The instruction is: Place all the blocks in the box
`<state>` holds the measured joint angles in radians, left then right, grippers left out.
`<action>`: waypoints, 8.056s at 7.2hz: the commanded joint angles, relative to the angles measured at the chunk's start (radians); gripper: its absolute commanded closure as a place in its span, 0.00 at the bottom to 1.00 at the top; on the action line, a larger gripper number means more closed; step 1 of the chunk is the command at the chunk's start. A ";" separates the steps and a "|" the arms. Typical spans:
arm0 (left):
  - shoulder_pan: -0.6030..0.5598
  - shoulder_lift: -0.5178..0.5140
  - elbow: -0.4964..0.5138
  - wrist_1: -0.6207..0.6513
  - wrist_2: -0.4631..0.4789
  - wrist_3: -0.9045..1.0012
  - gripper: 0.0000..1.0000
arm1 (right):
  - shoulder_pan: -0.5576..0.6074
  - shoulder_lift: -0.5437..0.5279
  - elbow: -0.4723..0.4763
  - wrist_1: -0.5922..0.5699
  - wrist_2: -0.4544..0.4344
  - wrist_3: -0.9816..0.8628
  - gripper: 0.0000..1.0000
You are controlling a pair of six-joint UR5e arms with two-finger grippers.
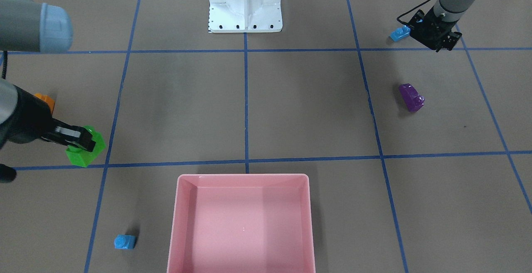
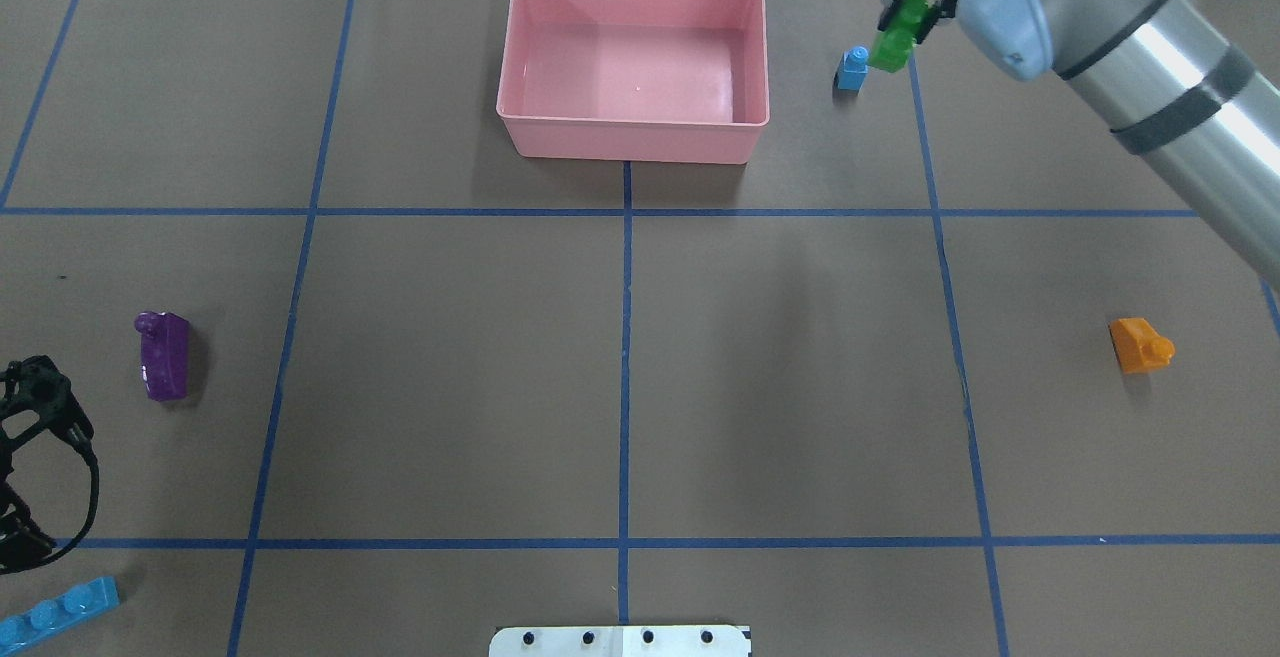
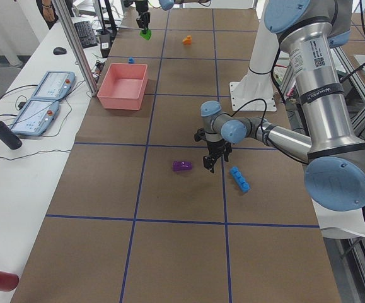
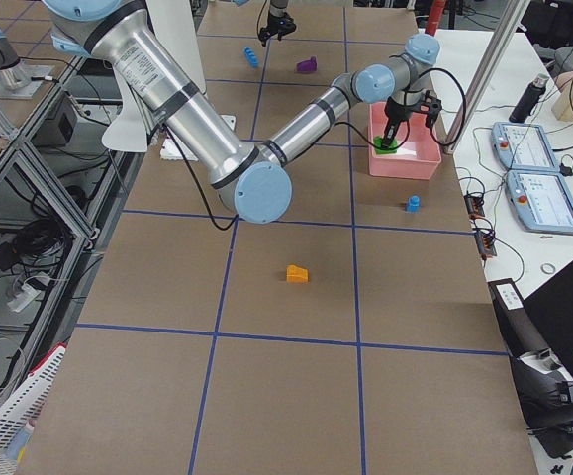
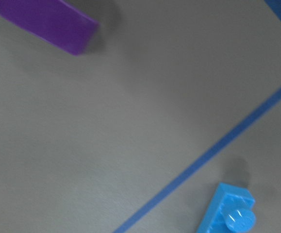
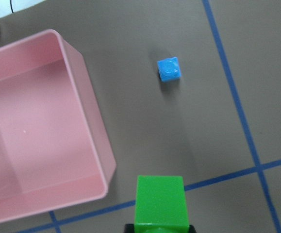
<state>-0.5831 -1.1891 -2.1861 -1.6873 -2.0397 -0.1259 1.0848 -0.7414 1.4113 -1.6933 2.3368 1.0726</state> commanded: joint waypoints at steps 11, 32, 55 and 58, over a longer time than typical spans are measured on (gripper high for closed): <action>0.266 0.008 0.097 -0.060 0.108 -0.058 0.00 | -0.113 0.145 -0.220 0.409 -0.116 0.389 0.00; -0.204 -0.942 0.353 0.047 0.085 -0.827 1.00 | -0.058 -0.897 0.336 0.422 -0.054 -0.218 0.00; -0.481 -0.839 0.548 0.063 -0.120 -0.487 0.00 | -0.095 0.172 -0.422 0.402 -0.057 0.014 1.00; -0.489 -0.592 0.463 0.063 -0.218 -0.488 0.00 | -0.187 0.221 -0.511 0.477 -0.195 0.079 0.03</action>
<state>-1.0690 -1.8639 -1.7035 -1.6258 -2.2070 -0.6097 0.9211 -0.5304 0.9178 -1.2353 2.1751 1.1356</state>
